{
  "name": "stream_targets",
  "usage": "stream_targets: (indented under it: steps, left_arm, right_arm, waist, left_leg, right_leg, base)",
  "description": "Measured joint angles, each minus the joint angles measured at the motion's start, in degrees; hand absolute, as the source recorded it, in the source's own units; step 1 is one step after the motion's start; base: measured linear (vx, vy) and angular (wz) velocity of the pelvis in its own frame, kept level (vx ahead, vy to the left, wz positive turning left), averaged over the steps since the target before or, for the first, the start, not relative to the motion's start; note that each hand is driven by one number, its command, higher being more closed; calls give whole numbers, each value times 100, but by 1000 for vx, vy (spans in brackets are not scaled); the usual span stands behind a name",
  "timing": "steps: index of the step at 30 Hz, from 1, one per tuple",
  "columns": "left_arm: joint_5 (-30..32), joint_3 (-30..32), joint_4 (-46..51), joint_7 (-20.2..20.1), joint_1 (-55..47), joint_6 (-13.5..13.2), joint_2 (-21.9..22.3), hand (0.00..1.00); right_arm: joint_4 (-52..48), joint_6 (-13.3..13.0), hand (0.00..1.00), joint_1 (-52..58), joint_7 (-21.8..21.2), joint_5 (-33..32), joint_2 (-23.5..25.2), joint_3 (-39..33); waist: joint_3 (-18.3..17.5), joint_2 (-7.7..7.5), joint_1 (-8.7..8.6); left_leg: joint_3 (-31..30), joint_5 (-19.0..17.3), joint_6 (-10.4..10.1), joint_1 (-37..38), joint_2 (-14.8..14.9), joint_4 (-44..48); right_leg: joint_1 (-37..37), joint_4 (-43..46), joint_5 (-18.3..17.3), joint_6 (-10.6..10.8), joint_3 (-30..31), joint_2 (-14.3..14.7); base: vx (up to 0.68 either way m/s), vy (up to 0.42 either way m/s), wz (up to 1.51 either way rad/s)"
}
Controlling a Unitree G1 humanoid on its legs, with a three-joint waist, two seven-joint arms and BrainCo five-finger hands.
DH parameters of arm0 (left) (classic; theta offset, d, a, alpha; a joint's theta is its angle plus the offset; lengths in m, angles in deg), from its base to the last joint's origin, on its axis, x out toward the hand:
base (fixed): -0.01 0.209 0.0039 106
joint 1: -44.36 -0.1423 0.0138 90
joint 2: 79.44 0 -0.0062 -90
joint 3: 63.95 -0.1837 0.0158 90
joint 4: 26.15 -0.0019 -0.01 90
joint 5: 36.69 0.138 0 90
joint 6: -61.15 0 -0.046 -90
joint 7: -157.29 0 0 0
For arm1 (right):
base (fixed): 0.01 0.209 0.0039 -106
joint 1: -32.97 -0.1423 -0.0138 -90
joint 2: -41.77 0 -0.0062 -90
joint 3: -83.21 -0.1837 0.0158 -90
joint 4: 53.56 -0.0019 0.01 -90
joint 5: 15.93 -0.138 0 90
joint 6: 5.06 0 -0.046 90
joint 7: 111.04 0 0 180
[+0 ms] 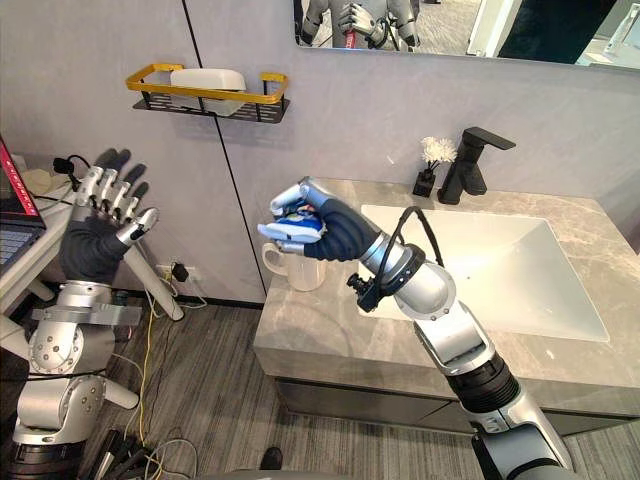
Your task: Organize washtable
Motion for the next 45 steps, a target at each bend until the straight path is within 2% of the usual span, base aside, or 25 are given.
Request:
stream_targets:
  steps: [4,7,10,12,14,19,22,27,31,38,41,42,45]
  left_arm:
    - [593,217,28,229,-9,-2,166,0]
    - [902,328,97,328,-90,-3,523,0]
    - [1038,319,286,338,-482,-5,978,0]
    - [1089,167,417,325,-994,0,1561,0]
    - [1193,-21,433,303,-1330,6,1825,0]
    - [1246,-260,433,211,-1712,33,2290,0]
    - [1314,-338,431,198,-1987,108,2525,0]
    - [1788,-352,175,326,-2294,272,2944,0]
    - [2014,-345,-395,355,-2510,408,3113,0]
    - [2449,-31,-1466,501,-2500,598,3158,0]
    - [2680,195,-1886,664,-2494,675,3164,0]
    - [2850,388,-2168,841,-2497,698,3184,0]
    - [2896,682,-2598,1009,-2495,704,3215,0]
  right_arm:
    - [-1,-8,100,6,196,173,38,-267]
    - [-1,-20,100,52,432,316,226,-618]
    - [-1,-26,100,205,593,373,335,-1032]
    - [8,-15,100,346,800,342,728,-1478]
    - [13,-5,100,352,961,305,910,-1675]
    - [13,45,100,489,1191,-256,1360,-1768]
    - [15,208,100,622,1194,-514,1595,-1759]
    - [13,287,100,811,1204,-1378,1829,-1749]
    - [-4,395,100,967,1194,-1909,1954,-1661]
    - [-65,605,100,1197,1185,-1925,2009,-1639]
    - [-93,624,100,1376,1182,-1927,2009,-1643]
    - [-92,634,100,1405,1193,-1925,2009,-1644]
    - [-92,633,100,1405,1249,-1922,2009,-1648]
  waist:
    - [-1,-2,14]
    - [-2,-3,22]
    - [-2,-3,17]
    - [-1,-1,46]
    - [-2,1,64]
    - [-7,-4,157]
    - [-9,-10,212]
    - [-64,-105,296]
    - [-130,-249,315]
    - [-126,-347,317]
    - [-128,-369,315]
    - [-122,-380,316]
    - [-112,-410,315]
  left_leg:
    - [-12,0,1,-3,-1,1]
    - [-64,9,12,-18,-5,2]
    - [-123,9,12,-25,-15,12]
    - [-144,9,12,-32,-14,14]
    - [-170,12,9,-40,-13,2]
    - [-255,14,5,-72,-10,0]
    - [-265,16,7,-90,-17,0]
    - [-267,18,4,-127,-16,1]
    - [-298,16,2,-165,-19,1]
    - [-372,15,2,-214,-27,1]
    - [-411,16,2,-257,-30,1]
    - [-411,16,1,-263,-30,2]
    - [-406,15,1,-262,-29,3]
  right_leg:
    - [6,-2,12,20,-7,1]
    - [23,-3,21,35,-38,1]
    - [59,-12,19,35,-101,-2]
    - [67,-17,15,36,-121,2]
    - [76,-17,4,32,-149,6]
    - [115,-11,-39,4,-267,19]
    - [115,-13,-22,33,-297,11]
    - [123,-44,-20,37,-396,11]
    - [138,-92,-18,40,-425,17]
    - [139,-106,-29,54,-521,22]
    - [121,-108,-32,57,-542,25]
    - [115,-108,-32,57,-539,27]
    - [112,-109,-32,57,-535,26]
  base:
    - [0,0,0]
    - [13,-11,5]
    - [10,-10,10]
    - [-1,-13,6]
    - [-22,-15,8]
    - [-21,-15,12]
    - [-6,-6,4]
    - [1,-9,5]
    - [8,-10,6]
    - [-1,-9,6]
    - [3,-8,6]
    - [0,0,0]
    - [0,0,0]
